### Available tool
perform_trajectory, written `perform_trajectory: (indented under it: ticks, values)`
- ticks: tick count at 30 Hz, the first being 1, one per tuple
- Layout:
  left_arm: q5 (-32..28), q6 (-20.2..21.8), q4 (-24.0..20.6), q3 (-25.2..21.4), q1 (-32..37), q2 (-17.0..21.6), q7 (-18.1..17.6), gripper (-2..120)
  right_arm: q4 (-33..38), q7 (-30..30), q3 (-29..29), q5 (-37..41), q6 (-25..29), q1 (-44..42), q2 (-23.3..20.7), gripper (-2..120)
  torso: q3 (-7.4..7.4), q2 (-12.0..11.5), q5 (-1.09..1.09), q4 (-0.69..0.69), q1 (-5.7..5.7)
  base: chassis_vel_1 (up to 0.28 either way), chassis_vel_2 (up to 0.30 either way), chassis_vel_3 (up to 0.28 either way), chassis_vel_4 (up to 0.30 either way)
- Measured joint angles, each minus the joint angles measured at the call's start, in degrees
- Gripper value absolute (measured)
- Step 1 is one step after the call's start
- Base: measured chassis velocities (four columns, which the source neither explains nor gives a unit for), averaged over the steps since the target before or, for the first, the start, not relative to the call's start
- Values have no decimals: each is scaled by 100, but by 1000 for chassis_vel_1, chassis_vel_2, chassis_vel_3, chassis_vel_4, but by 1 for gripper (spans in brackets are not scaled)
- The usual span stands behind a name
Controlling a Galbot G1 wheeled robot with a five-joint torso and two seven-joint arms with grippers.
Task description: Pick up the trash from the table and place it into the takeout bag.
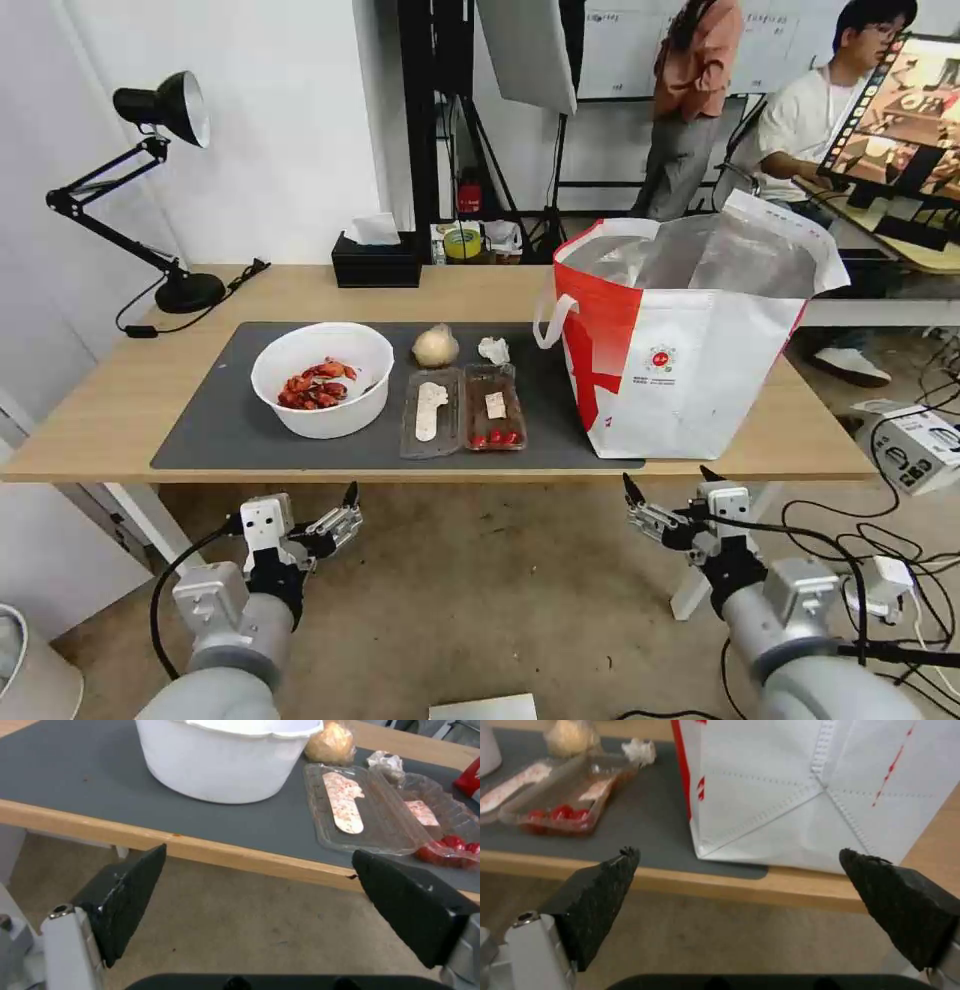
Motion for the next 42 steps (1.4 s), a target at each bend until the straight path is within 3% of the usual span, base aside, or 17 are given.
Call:
perform_trajectory:
  ticks: [4,7,19,21,23,25,26,27,29,33,35,36,38,42]
  values:
    - [-1,-2,0,1,4,-7,-2,100,113,126,2,382,-595,168,-319,100,0,0,-1,1,0,0,0,0,0]
    - [0,-18,0,1,7,-9,1,100,130,153,-33,491,-733,222,-385,100,0,0,0,0,0,0,0,0,0]
    - [-203,-59,-4,2,-41,-29,-17,100,103,72,-72,491,-687,292,-386,100,0,0,0,0,0,0,0,0,0]
    - [-495,-128,3,13,-95,-28,-97,100,83,61,-87,487,-673,323,-387,100,0,0,0,1,0,0,0,0,0]
    - [-1494,-179,5,62,-268,-19,-439,100,65,57,-115,482,-656,373,-390,100,0,0,-1,0,0,0,0,0,0]
    - [-1578,-180,5,63,-285,-18,-467,100,62,56,-120,481,-654,378,-390,100,0,0,-1,0,0,0,0,0,0]
    - [-2046,-180,10,68,-376,-17,-617,100,47,54,-136,478,-644,393,-386,100,0,0,-1,0,0,0,0,0,0]
    - [-2046,-180,10,68,-376,-17,-617,100,47,54,-136,478,-644,393,-386,100,0,0,-1,0,0,0,0,0,0]
    - [-2631,-181,25,69,-458,-16,-777,100,31,20,-143,452,-642,394,-381,100,0,0,-1,0,0,0,0,0,0]
    - [-3099,-182,45,84,-530,-34,-938,100,26,-10,-138,436,-640,404,-407,100,0,0,0,0,0,0,0,0,0]
    - [-3765,-182,45,106,-637,-66,-1227,100,24,-14,-130,436,-637,432,-432,100,0,0,-1,0,0,0,0,0,0]
    - [-3765,-182,45,106,-637,-66,-1227,100,24,-14,-130,436,-637,432,-432,100,0,0,-1,0,0,0,0,0,0]
    - [-5002,-183,-31,149,-833,-131,-1961,100,20,-16,-126,436,-634,459,-459,100,0,0,0,-1,0,0,0,0,0]
    - [-5390,-198,-42,149,-881,-171,-2193,100,-4,-16,-146,436,-634,489,-483,100,0,0,0,-1,0,0,0,0,0]
